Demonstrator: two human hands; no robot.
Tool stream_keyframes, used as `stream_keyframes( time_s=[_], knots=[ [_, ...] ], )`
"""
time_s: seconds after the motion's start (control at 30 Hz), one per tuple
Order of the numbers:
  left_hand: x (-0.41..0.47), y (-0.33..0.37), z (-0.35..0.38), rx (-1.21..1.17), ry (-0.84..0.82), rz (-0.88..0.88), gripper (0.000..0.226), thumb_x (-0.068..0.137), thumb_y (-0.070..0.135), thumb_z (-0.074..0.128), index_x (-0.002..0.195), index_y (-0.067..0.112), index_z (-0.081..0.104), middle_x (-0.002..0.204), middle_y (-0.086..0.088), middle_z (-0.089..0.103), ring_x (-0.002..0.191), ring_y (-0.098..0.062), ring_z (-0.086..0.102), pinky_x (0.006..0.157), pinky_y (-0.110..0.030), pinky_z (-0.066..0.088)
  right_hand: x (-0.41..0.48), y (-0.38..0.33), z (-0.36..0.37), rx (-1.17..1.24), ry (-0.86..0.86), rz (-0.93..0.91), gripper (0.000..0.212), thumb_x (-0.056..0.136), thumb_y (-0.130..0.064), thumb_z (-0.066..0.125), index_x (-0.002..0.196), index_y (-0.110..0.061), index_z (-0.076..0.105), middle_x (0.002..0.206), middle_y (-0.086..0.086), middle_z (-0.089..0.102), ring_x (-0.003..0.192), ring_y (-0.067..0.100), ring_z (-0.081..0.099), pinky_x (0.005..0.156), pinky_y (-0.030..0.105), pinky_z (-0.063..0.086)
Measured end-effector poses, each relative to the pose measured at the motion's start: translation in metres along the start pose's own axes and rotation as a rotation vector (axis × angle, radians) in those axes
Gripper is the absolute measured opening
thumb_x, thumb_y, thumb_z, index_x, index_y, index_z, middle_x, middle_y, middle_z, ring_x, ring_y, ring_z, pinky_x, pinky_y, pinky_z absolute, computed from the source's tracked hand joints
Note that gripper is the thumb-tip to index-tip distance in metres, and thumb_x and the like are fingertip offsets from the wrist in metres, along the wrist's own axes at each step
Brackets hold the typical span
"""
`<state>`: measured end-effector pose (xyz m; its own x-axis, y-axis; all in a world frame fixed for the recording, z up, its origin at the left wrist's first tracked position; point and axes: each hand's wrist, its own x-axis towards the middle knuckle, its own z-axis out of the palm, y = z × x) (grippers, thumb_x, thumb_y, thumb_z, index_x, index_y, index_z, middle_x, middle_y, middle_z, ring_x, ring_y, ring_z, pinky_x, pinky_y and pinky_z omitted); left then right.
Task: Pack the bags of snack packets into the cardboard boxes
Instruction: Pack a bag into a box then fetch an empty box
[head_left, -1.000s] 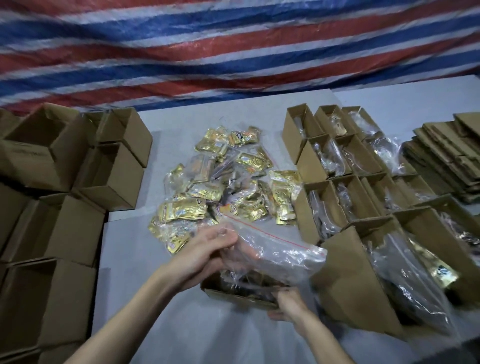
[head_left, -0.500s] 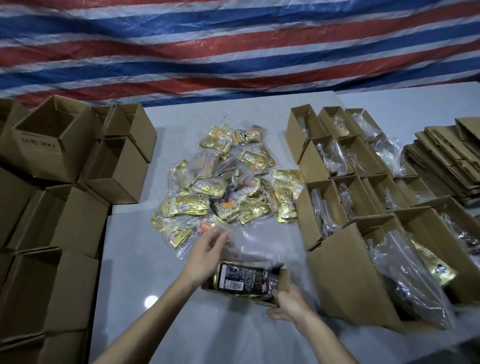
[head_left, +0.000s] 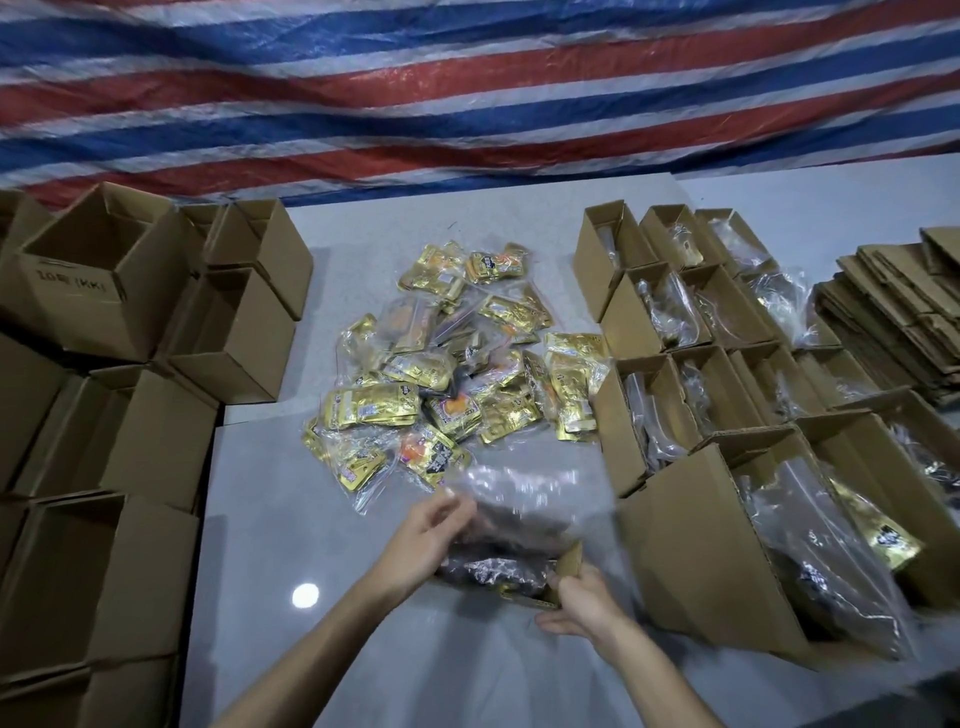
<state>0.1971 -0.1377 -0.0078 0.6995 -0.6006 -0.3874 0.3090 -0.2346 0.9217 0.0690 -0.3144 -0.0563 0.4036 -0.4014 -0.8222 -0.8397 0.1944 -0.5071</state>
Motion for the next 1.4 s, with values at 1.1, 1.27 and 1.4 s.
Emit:
stream_keyframes(
  time_s=[1.1,1.27,1.4],
  knots=[
    [-0.009,-0.035,0.063,1.092,0.192,0.133,0.017,0.096,0.034,0.055,0.105,0.027,0.068,0.109,0.014,0.064,0.11,-0.007,0.06,0.104,-0.032,0.04,0.021,-0.02,0.012,-0.006,0.278,-0.051,0.008,0.077,-0.015,0.075,0.081,-0.019,0.069,0.091,0.007,0.074,0.075,0.024,0.065,0.044,0.025,0.055],
    [-0.021,-0.025,0.054,0.587,0.587,0.02,0.015,0.088,0.027,0.069,0.074,0.022,0.065,0.083,0.004,0.063,0.082,-0.023,0.062,0.076,-0.04,0.05,0.021,-0.002,0.012,0.114,0.218,0.014,0.01,0.092,-0.021,0.067,0.084,-0.014,0.066,0.101,0.013,0.066,0.094,0.037,0.064,0.063,0.049,0.061],
    [-0.023,-0.018,0.045,0.594,0.458,-0.522,0.043,0.09,0.06,0.057,0.07,0.023,0.066,0.08,-0.005,0.07,0.08,-0.024,0.064,0.074,-0.028,0.048,0.02,0.016,0.016,0.001,0.356,0.003,0.022,0.093,-0.028,0.065,0.1,-0.008,0.072,0.11,0.013,0.071,0.11,0.028,0.065,0.088,0.024,0.048]
  ],
)
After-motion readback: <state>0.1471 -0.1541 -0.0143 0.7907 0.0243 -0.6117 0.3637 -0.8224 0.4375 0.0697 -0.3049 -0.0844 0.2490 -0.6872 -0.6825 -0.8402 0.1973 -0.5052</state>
